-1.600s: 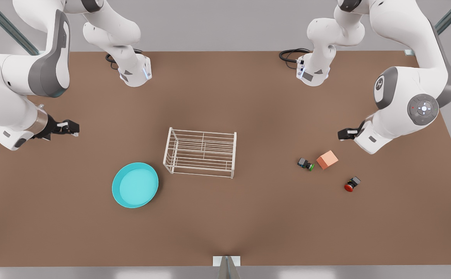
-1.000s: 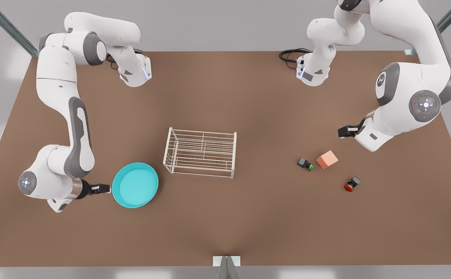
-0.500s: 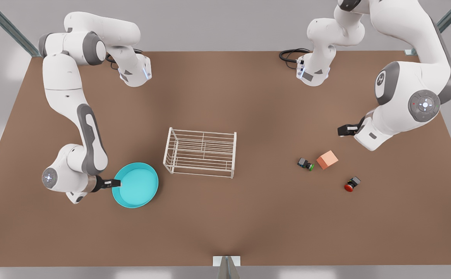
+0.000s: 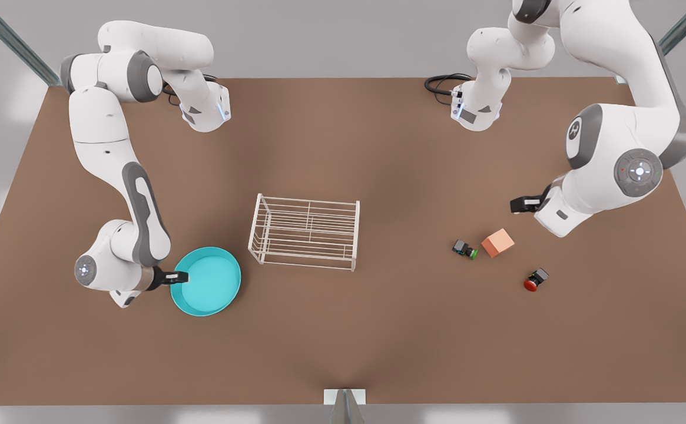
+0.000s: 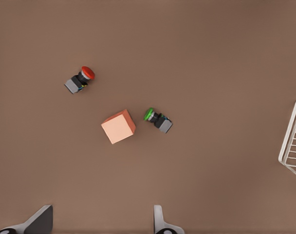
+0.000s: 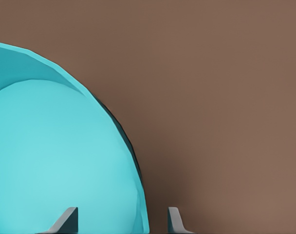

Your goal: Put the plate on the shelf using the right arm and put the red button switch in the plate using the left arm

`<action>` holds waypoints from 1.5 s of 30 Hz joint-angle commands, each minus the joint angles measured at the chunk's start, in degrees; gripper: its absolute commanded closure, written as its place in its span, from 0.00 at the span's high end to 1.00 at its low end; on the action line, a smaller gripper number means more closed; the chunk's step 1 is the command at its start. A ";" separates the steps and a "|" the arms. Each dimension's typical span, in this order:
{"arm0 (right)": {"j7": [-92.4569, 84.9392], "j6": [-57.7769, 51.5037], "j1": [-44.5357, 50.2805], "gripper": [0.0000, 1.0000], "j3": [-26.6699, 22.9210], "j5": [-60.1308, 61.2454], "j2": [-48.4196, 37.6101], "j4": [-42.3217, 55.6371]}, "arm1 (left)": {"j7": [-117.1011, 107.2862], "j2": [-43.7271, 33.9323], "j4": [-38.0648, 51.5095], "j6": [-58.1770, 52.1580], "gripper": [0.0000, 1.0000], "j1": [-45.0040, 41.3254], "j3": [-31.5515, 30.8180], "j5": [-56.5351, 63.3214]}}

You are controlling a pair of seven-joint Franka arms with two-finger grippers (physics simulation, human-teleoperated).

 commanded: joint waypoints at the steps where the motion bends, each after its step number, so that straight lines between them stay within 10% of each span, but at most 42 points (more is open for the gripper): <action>1: -1.19 -0.17 0.06 0.65 0.03 -0.01 -0.06 0.03 | -0.19 0.14 0.03 0.01 1.00 -0.04 -0.01 0.10; 13: -1.19 0.18 0.14 0.52 0.03 -0.01 0.91 0.56 | -0.10 0.14 0.03 -0.08 1.00 0.04 -0.01 0.10; 18: -1.19 -0.08 0.14 0.21 0.03 -0.01 0.91 0.56 | -0.10 0.14 0.03 -0.08 1.00 0.04 -0.01 0.10; 30: -1.01 -5.27 -0.12 0.21 1.17 -0.01 -4.72 2.67 | 1.39 1.98 0.03 2.56 1.00 -0.04 -0.09 0.19; 45: 11.47 -21.88 9.90 0.21 3.28 8.17 -7.53 21.30 | 94.46 23.60 -2.08 36.04 1.00 7.07 4.74 1.94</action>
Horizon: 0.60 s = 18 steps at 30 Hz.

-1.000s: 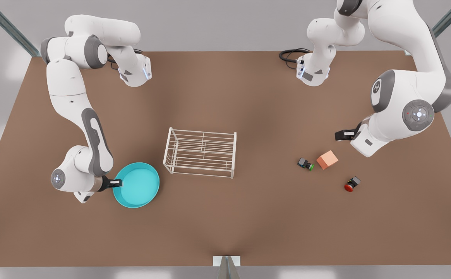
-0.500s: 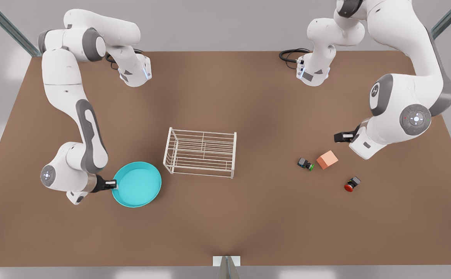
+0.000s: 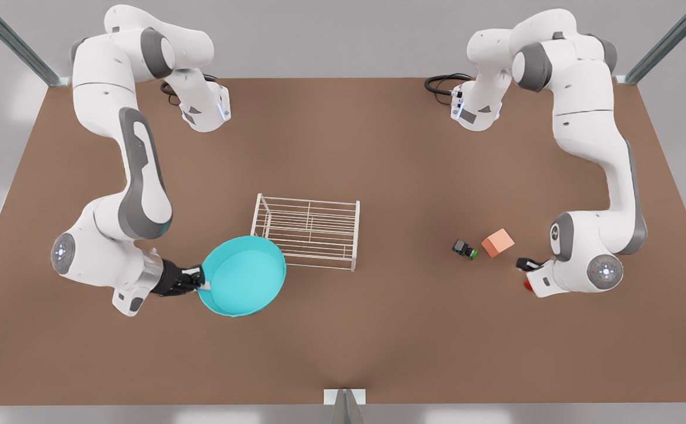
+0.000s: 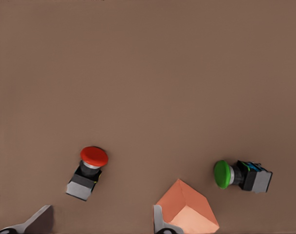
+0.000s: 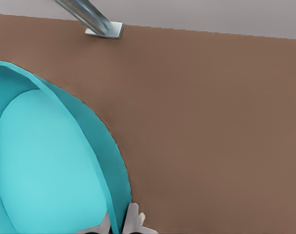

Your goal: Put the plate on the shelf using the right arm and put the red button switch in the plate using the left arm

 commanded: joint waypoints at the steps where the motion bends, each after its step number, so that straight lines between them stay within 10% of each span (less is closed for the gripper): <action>1: 10.94 -4.11 2.13 0.21 -0.05 0.48 0.15 -0.50 | 57.48 0.22 -0.71 8.28 1.00 0.61 1.03 0.07; 18: 7.25 -3.41 10.75 0.21 0.03 0.04 -1.87 -10.78 | 46.77 4.35 -10.20 18.83 1.00 2.45 2.96 -2.83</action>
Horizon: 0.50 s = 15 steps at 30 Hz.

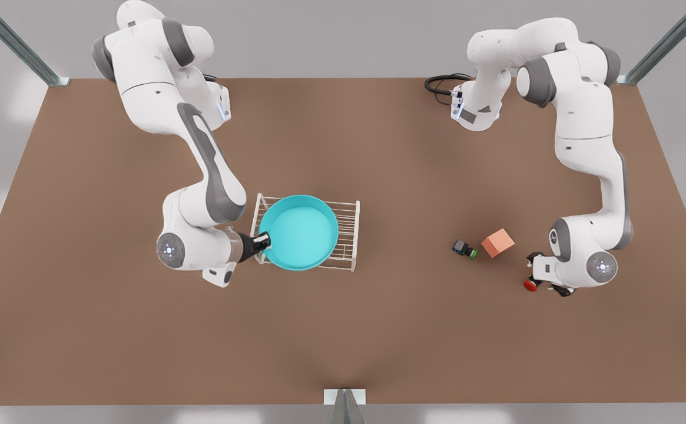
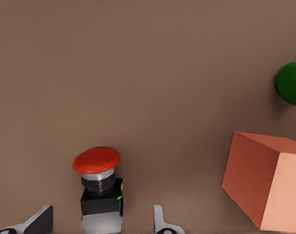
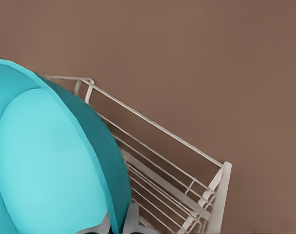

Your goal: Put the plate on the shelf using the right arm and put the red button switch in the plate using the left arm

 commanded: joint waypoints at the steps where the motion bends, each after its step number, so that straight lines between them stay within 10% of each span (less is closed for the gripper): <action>1: 1.68 0.70 0.31 0.21 0.02 -0.61 -0.34 -1.10 | 11.35 0.31 0.04 1.95 1.00 0.33 0.11 -0.48; 11: 0.01 3.07 0.39 0.21 0.02 -0.08 -2.10 -5.84 | 8.17 1.01 -1.19 1.68 1.00 0.50 0.28 -1.53; 12: 0.10 3.07 0.48 1.00 0.02 0.01 -1.93 -5.76 | 8.26 1.27 -1.45 1.68 1.00 0.59 0.28 -3.55; 15: 0.01 2.81 0.31 1.00 0.02 0.18 -2.28 -5.84 | 8.26 1.63 -1.45 1.95 1.00 0.77 0.37 -4.69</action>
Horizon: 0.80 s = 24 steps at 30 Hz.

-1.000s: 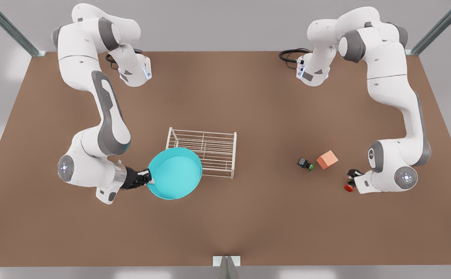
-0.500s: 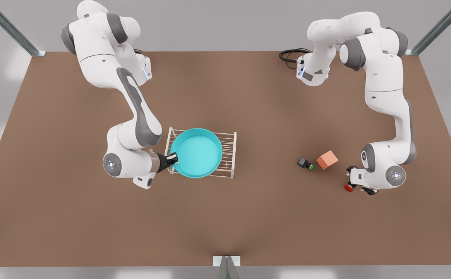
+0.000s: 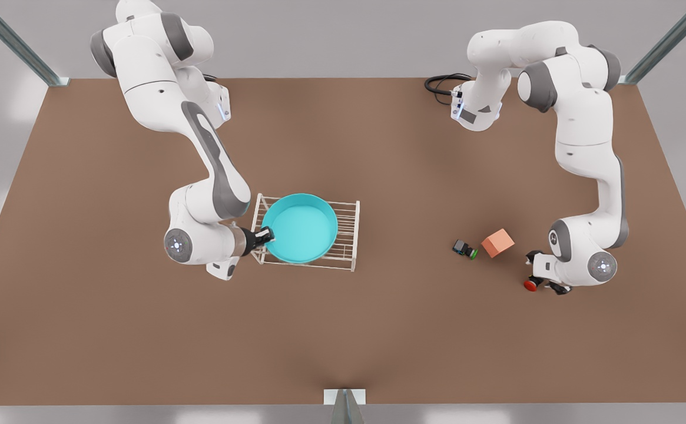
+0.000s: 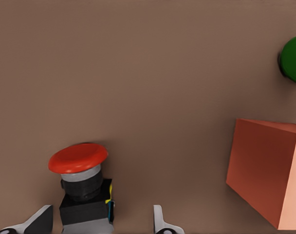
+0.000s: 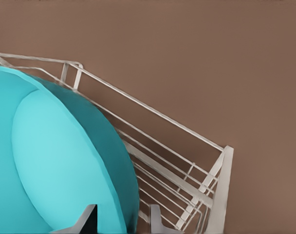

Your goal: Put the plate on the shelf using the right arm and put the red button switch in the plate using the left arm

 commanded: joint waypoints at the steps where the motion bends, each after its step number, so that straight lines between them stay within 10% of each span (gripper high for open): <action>1: -0.09 0.01 -0.02 1.00 0.01 0.35 -0.49 0.00 | 3.36 0.04 0.09 0.30 1.00 0.11 -0.04 -1.26; 3: -0.09 -0.16 -0.37 1.00 0.01 0.35 -1.20 0.18 | 3.36 -0.13 0.10 0.30 1.00 0.11 -0.04 -1.17; 6: 0.09 -0.43 -0.99 1.00 -0.16 0.35 -3.04 1.14 | 3.44 -0.75 0.10 0.04 0.71 0.11 0.05 -1.08; 14: -0.17 -11.58 -14.96 1.00 -4.12 -38.66 -3.75 10.20 | 3.35 -0.48 0.18 0.39 0.71 0.02 0.05 -1.08; 24: -1.58 -25.48 -16.02 1.00 -5.17 -29.79 -23.00 5.81 | 0.81 -0.48 0.27 0.13 0.46 -0.07 0.05 -1.08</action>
